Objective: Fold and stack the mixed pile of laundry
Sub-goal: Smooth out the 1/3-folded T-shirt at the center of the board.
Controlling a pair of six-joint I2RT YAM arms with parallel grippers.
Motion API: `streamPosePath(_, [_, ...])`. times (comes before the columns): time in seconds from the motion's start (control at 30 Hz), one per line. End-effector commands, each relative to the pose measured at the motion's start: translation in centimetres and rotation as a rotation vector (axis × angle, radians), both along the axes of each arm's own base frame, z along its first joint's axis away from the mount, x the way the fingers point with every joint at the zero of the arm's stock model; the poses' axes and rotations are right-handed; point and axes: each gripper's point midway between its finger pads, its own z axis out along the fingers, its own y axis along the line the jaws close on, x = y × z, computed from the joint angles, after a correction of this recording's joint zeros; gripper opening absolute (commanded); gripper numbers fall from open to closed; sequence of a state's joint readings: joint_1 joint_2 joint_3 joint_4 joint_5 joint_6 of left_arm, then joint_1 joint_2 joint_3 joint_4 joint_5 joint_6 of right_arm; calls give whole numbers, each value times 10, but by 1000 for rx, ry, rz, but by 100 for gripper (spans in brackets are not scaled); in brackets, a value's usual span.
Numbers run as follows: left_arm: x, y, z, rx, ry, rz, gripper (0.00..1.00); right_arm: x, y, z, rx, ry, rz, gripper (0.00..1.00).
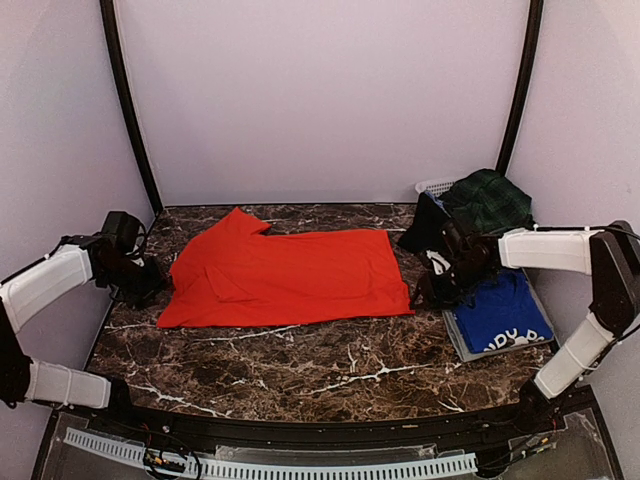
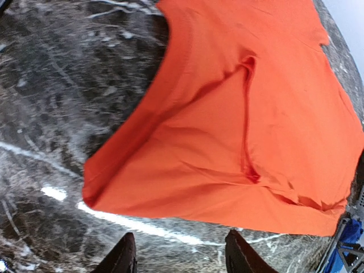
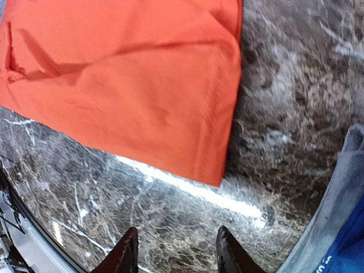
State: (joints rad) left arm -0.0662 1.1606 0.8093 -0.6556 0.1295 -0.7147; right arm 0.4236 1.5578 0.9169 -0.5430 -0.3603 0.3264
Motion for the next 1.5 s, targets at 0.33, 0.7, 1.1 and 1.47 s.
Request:
streamPosePath(0.33, [80,-106,-29,-165,-36,-247,37,46,37,16,101,-93,71,40])
streamPosePath(0.7, [92,-118,-64,-153,31,-264,14,43,39,-4,85,-59,77,39])
streamPosePath(1.1, [140,-157,-38,-152,-76,-368,0,42,38,-9,81,-45,72,38])
streamPosePath(1.47, [186,-182,-23,-110,-186,-504,25,42,41,-7,95,-48,83,39])
